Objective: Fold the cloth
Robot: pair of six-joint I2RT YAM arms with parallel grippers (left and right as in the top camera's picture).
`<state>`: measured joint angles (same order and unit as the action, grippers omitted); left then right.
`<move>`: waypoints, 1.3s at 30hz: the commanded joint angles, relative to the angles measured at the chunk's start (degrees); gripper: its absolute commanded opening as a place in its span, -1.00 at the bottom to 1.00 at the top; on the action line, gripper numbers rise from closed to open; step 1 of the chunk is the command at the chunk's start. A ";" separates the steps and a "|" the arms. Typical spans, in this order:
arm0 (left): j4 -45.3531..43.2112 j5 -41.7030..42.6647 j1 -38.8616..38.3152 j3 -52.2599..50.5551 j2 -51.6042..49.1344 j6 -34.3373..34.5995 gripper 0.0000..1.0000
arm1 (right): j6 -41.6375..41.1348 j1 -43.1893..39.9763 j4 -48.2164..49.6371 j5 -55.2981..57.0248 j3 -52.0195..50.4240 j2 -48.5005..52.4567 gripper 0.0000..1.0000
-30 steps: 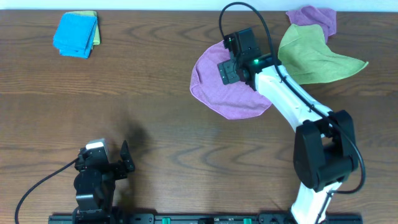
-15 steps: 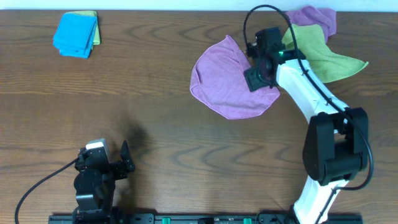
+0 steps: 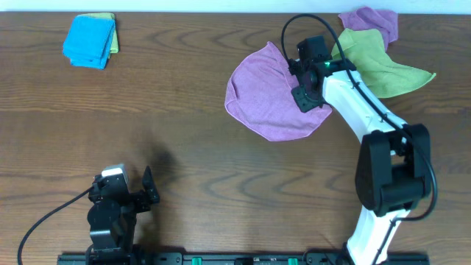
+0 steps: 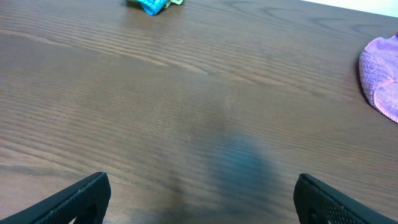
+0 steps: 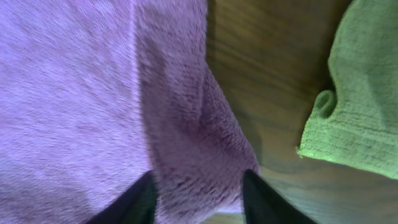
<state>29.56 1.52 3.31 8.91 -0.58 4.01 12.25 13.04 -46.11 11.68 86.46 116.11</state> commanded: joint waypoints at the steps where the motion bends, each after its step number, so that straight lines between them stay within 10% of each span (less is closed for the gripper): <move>1: -0.09 -0.02 -0.11 -0.83 0.33 -0.83 0.91 | 0.04 -0.37 -0.46 1.79 -0.07 1.95 -0.04; 5: -0.09 -0.02 -0.11 -0.83 0.33 -0.83 0.91 | 0.04 -0.11 -0.44 1.81 -0.07 1.97 -0.16; 9: -0.09 -0.02 -0.11 -0.83 0.33 -0.85 0.91 | -0.17 -0.72 0.50 3.21 -0.07 1.99 -0.95; 17: -0.09 -0.02 -0.11 -0.83 0.33 -0.83 0.91 | -18.36 -7.85 4.81 21.55 -0.07 1.99 -0.97; 18: -0.09 -0.02 -0.11 -0.83 0.33 -0.83 0.91 | -20.20 -9.14 4.98 20.46 -0.07 1.99 -0.55; 19: -0.09 -0.02 -0.11 -0.83 0.33 -0.83 0.91 | -20.28 -10.12 4.90 17.86 -0.07 1.99 0.34; 20: -0.09 -0.02 -0.11 -0.83 0.33 -0.83 0.91 | -20.04 -10.64 4.55 15.89 -0.04 1.97 0.64; 24: -0.09 -0.02 -0.11 -0.83 0.33 -0.83 0.91 | -19.69 -10.40 2.71 12.46 -0.04 1.97 0.99; 28: -0.09 -0.02 -0.11 -0.83 0.33 -0.83 0.91 | -18.93 -7.67 -0.26 8.07 0.50 1.75 0.74; 35: -0.09 -0.02 -0.11 -0.83 0.33 -0.85 0.91 | -14.27 0.26 1.60 -1.81 0.66 1.55 -0.97; 39: -0.09 -0.02 -0.11 -0.83 0.33 -0.83 0.91 | -13.88 1.29 -0.13 4.00 0.66 1.60 -0.97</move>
<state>29.56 1.52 3.31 8.91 -0.58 4.01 -3.03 14.55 -45.32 13.30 86.46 117.97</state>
